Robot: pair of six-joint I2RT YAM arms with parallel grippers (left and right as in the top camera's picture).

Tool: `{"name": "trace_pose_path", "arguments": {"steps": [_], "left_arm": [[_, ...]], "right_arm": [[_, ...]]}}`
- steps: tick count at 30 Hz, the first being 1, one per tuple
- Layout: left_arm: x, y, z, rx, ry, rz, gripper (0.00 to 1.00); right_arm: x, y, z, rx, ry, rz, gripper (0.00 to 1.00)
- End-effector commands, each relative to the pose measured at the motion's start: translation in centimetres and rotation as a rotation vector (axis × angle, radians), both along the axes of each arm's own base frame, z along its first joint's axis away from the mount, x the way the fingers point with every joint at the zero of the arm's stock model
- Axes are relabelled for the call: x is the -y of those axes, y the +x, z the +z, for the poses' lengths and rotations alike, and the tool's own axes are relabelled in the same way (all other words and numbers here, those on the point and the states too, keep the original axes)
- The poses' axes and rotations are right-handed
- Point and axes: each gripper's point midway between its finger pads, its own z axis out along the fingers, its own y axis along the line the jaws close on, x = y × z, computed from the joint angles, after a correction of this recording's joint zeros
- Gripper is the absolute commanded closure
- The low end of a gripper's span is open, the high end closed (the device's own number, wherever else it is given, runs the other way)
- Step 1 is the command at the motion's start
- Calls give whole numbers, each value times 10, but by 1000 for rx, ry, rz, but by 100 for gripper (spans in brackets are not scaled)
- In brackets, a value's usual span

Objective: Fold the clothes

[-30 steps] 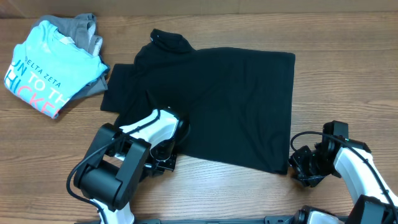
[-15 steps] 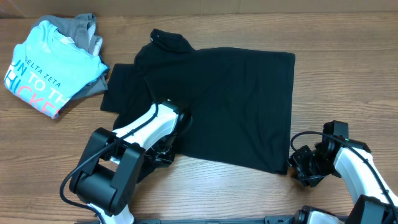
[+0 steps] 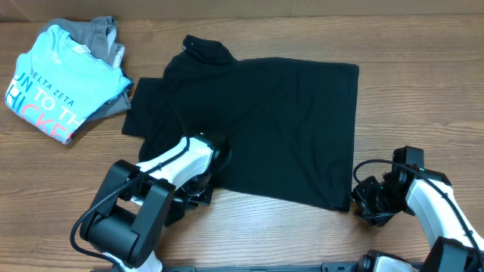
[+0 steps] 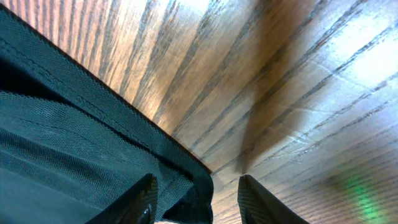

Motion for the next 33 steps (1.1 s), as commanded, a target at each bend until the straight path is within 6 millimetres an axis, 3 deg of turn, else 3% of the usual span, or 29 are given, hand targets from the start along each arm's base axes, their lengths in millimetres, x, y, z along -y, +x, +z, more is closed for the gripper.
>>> {"name": "trace_pose_path", "arguments": {"steps": [1, 7, 11, 13, 17, 22, 26, 33], "left_arm": [[0, 0, 15, -40, 31, 1, 96], [-8, 19, 51, -23, 114, -49, 96], [-19, 53, 57, 106, 195, -120, 76], [-16, 63, 53, 143, 170, -128, 60], [-18, 87, 47, 244, 153, -89, 60], [-9, 77, 40, 174, 48, -56, 78], [-11, 68, 43, 133, 56, -56, 69], [-8, 77, 50, 158, 45, -53, 64]], "right_arm": [[5, 8, 5, 29, -22, 5, 54], [5, 8, 5, 33, -23, 5, 55], [5, 9, 5, 33, -23, 5, 54], [5, 9, 5, 33, -23, 5, 54], [5, 9, 5, 34, -23, 5, 55], [5, 9, 5, 33, -23, 5, 54], [5, 9, 5, 37, -24, 5, 54], [6, 11, 4, 45, -27, 9, 54]]}}
